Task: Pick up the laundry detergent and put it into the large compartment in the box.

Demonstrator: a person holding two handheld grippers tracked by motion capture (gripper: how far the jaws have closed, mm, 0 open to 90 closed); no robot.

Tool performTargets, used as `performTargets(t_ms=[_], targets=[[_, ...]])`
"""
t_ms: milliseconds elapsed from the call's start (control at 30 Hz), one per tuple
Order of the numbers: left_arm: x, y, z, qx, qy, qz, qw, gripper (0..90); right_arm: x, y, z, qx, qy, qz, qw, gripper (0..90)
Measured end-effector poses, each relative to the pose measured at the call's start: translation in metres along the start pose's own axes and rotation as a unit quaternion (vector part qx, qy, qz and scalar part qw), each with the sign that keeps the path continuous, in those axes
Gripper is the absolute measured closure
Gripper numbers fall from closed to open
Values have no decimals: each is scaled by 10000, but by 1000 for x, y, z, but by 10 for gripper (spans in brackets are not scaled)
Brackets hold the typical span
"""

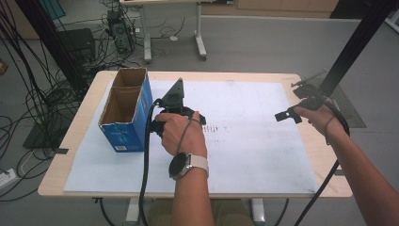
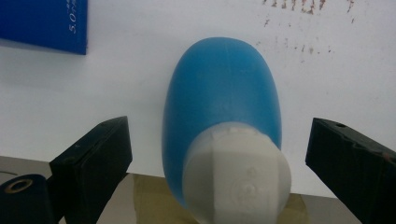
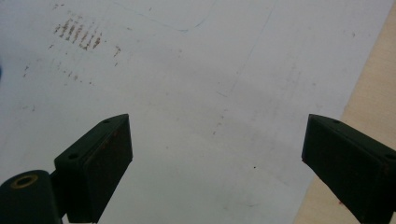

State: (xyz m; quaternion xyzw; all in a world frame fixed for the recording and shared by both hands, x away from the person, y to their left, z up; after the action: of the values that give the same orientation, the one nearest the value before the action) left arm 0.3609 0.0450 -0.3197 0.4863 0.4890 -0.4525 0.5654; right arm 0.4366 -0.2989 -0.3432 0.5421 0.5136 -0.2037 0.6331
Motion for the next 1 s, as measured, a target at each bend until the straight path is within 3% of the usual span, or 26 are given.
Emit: performTargets(t_ms=[1000], targets=[[0,-1,-1,-10,-31,-41,10000,76,1,-1,0,-18,-3,-28,10000,85]])
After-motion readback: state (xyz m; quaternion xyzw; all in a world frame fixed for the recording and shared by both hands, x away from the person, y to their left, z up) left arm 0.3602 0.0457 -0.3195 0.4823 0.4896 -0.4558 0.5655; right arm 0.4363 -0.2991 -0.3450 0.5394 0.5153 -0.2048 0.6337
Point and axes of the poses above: each handheld gripper's, and its own axes: x roughly forward along the jaws, y roughly out of its top, z roughly to its right, the point moved 6 cm from there along x, roughly forward along the jaws, and after that the axes turned 2 degrees about x, right-handed, at the moved point
